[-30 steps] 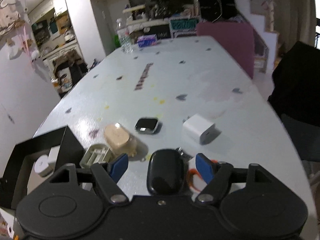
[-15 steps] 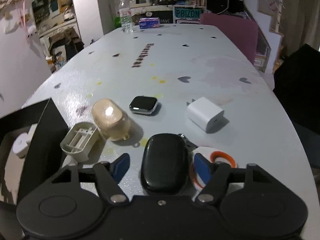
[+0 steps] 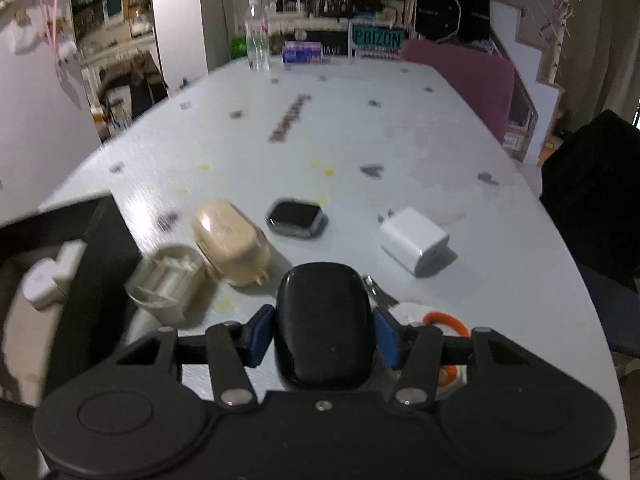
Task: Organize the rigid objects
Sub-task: 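Lift the black earbud case with the right tool and carry it over the box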
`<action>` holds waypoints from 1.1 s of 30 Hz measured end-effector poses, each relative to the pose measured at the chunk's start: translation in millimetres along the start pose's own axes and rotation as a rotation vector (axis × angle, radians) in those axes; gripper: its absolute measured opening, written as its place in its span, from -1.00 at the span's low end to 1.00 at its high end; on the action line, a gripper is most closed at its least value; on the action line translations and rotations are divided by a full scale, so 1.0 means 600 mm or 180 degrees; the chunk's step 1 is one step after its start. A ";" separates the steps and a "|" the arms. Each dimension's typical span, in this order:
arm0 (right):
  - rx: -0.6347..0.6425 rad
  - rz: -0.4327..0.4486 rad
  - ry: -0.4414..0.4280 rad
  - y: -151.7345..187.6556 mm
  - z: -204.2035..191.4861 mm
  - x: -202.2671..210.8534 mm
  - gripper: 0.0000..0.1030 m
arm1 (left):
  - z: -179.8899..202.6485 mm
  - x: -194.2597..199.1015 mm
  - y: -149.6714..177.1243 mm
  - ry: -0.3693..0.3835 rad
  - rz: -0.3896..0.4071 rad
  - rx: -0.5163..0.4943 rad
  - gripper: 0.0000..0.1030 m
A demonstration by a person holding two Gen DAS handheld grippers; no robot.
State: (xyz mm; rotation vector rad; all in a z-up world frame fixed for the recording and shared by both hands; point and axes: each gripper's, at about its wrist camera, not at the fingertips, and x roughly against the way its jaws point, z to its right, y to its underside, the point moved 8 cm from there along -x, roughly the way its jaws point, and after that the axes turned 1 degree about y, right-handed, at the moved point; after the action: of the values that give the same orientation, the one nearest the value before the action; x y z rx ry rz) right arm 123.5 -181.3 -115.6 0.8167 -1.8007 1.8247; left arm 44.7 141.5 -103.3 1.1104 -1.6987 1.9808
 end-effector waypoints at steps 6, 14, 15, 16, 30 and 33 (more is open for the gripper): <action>-0.0039 0.0238 -0.0464 -0.044 -0.059 0.053 0.05 | 0.002 0.000 0.000 0.0004 -0.0001 0.0001 -0.88; 0.0106 -0.0024 -0.1133 -0.076 -0.198 0.058 0.05 | 0.011 -0.002 -0.003 0.0041 -0.0010 0.0032 -0.88; 0.0119 -0.0109 -0.1203 -0.076 -0.216 0.053 0.05 | 0.012 -0.003 -0.003 0.0046 -0.0011 0.0035 -0.88; 0.0126 -0.0197 -0.1274 -0.076 -0.234 0.047 0.05 | 0.012 -0.003 -0.003 0.0051 -0.0010 0.0039 -0.88; 0.0309 -0.0849 -0.1553 -0.043 -0.429 -0.023 0.05 | 0.008 -0.004 -0.003 0.0126 -0.0022 0.0094 -0.88; 0.0200 -0.0880 -0.1589 -0.040 -0.439 -0.032 0.06 | 0.005 -0.004 -0.003 0.0137 -0.0023 0.0099 -0.88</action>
State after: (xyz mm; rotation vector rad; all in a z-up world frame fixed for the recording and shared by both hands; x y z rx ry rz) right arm 127.6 83.9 -104.3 1.5716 -1.7962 1.5962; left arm 48.2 139.7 -103.7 1.0747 -1.6453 2.0186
